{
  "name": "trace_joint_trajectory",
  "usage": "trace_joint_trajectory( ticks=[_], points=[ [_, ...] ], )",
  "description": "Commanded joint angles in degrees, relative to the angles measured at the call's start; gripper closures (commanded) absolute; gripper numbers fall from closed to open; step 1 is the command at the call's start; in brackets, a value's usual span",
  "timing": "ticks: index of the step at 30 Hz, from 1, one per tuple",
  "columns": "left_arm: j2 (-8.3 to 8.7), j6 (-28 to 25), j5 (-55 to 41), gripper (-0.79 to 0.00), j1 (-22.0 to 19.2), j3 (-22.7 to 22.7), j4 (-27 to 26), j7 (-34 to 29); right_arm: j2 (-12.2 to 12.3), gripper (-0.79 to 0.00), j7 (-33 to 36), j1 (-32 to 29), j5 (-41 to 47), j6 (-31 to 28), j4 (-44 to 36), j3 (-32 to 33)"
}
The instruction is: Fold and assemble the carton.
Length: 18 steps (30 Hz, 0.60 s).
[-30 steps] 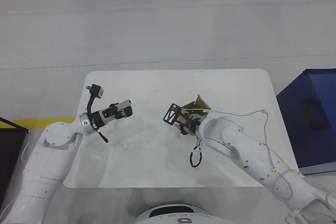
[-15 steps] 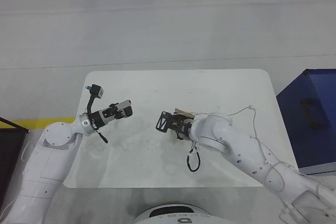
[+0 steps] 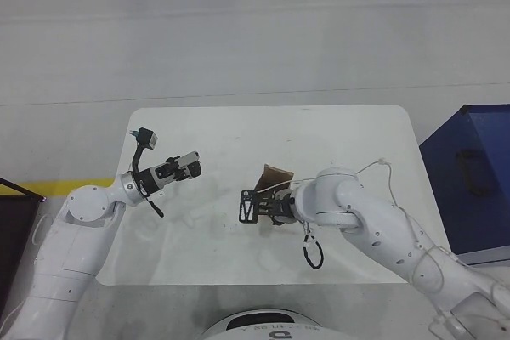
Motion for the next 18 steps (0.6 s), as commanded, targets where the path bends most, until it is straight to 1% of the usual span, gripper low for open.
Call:
trace_joint_trajectory(
  ticks=[1,2,5,8,11,13,15,18],
  points=[
    [0.0,0.0,0.0,-0.785,0.0,0.0,0.0,0.0,0.05,-0.536,0.16,-0.19,-1.49,1.25,-0.12,0.02],
    [0.0,0.0,0.0,-0.785,0.0,0.0,0.0,0.0,0.03,-0.6,0.01,-0.25,-1.89,1.58,-0.03,-0.07],
    [0.0,0.0,0.0,-0.785,0.0,0.0,0.0,0.0,-0.22,-0.619,-0.03,-0.24,-5.23,3.8,1.58,-1.1],
    [0.0,0.0,0.0,-0.785,0.0,0.0,0.0,0.0,-0.74,-0.603,-0.85,-0.11,-7.02,5.57,2.99,-2.64],
    [0.0,0.0,0.0,-0.785,0.0,0.0,0.0,0.0,-1.3,-0.536,-0.66,0.51,-7.93,6.54,4.41,-3.95],
    [0.0,0.0,0.0,-0.785,0.0,0.0,0.0,0.0,-1.56,-0.446,-0.68,0.91,-7.88,6.72,4.81,-4.34],
    [0.0,0.0,0.0,-0.785,0.0,0.0,0.0,0.0,-1.72,-0.391,-0.87,1.08,-7.46,6.71,4.87,-4.49],
    [0.0,0.0,0.0,-0.785,0.0,0.0,0.0,0.0,-1.86,-0.379,-0.68,1.19,-6.85,6.77,5.03,-4.46]
  ],
)
